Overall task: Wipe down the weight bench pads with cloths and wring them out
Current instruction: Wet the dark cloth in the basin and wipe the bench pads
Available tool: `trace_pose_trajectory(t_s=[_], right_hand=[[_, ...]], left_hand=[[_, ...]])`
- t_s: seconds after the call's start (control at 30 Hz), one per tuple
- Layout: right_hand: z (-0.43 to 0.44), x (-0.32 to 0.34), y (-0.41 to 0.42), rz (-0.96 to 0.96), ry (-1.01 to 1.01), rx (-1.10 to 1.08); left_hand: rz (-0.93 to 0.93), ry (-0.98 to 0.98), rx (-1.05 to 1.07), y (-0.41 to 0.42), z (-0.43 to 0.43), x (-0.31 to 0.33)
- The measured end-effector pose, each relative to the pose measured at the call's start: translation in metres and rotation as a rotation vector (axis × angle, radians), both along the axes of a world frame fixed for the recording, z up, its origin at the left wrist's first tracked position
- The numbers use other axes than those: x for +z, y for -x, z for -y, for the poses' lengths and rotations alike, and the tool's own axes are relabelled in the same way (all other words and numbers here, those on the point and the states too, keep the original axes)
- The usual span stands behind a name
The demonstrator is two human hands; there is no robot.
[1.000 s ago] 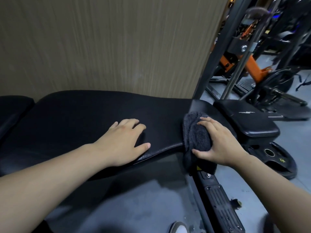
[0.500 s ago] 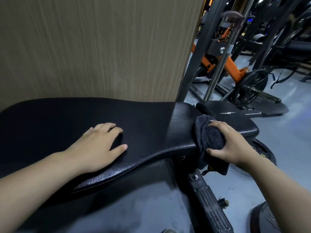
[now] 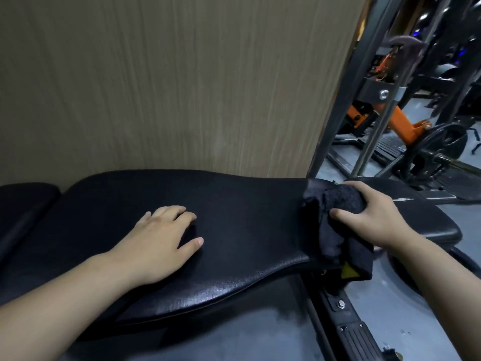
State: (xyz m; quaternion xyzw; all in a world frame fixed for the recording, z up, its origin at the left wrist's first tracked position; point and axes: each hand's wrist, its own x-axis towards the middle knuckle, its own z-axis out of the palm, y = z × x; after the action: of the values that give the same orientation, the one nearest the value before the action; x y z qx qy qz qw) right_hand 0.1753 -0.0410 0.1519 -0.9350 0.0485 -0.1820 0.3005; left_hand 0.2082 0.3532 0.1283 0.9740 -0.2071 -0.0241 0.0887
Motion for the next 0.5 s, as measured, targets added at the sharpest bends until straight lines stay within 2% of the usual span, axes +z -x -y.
trace_pose_trajectory(t_s=[0.17,0.5], right_hand=[[-0.07,0.0,-0.031,-0.055,0.026,0.168],[-0.255,-0.013,-0.069,-0.111,0.235,0.527]], left_hand=[[-0.008,-0.031,0.079,0.001,-0.04,0.002],[0.053,-0.04,0.275,0.005,-0.147,0.001]])
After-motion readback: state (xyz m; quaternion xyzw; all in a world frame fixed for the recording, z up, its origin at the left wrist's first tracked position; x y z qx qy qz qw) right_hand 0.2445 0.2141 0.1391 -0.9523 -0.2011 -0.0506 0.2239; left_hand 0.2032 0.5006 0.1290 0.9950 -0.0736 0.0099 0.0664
